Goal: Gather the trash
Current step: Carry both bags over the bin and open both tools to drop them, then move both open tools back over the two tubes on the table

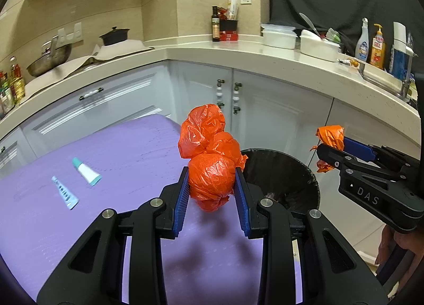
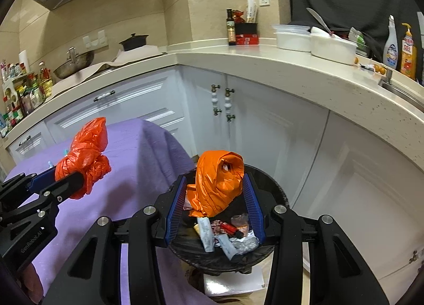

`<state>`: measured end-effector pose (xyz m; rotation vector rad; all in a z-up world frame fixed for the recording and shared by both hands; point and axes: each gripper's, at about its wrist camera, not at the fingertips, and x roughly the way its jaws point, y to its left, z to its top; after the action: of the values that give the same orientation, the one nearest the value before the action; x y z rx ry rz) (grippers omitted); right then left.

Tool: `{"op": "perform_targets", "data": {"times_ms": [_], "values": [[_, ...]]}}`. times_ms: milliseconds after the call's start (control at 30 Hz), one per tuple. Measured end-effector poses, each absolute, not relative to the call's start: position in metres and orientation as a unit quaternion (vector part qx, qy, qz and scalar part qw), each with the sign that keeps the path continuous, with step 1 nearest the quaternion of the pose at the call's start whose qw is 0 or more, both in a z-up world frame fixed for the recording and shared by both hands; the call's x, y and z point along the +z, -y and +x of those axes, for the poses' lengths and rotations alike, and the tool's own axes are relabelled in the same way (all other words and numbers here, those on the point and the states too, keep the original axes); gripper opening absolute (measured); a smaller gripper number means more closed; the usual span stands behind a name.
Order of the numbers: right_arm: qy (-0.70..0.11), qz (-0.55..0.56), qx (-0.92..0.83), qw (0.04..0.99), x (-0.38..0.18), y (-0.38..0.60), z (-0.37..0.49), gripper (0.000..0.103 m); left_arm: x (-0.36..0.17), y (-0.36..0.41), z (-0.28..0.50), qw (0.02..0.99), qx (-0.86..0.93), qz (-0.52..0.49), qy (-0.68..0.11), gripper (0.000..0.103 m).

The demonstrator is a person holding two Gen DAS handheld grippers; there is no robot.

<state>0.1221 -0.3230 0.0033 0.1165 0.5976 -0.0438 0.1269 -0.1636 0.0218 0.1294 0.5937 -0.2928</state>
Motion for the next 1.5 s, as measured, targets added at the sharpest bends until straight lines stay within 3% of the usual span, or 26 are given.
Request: {"op": "perform_targets", "data": {"times_ms": [733, 767, 833, 867, 1500], "values": [[-0.296, 0.083, -0.044, 0.95, -0.022, 0.362, 0.156, 0.045, -0.001, 0.23, 0.175, 0.932, -0.167, 0.095, -0.307, 0.033], [-0.295, 0.085, -0.046, 0.951, -0.024, 0.364, 0.16, 0.047, -0.002, 0.233, 0.178, 0.931, -0.169, 0.098, -0.307, 0.034], [-0.295, 0.092, -0.05, 0.95, -0.029, 0.369, 0.166, 0.061, -0.004, 0.237, 0.18, 0.93, -0.17, 0.105, -0.307, 0.047], [-0.295, 0.097, -0.052, 0.949, -0.032, 0.372, 0.169, 0.061, -0.005, 0.238, 0.182, 0.93, -0.17, 0.107, -0.307, 0.052], [-0.279, 0.097, -0.027, 0.955, -0.017, 0.334, 0.155, 0.061, 0.011, 0.166, 0.171, 0.939, -0.116, 0.065, -0.316, 0.06]]}}
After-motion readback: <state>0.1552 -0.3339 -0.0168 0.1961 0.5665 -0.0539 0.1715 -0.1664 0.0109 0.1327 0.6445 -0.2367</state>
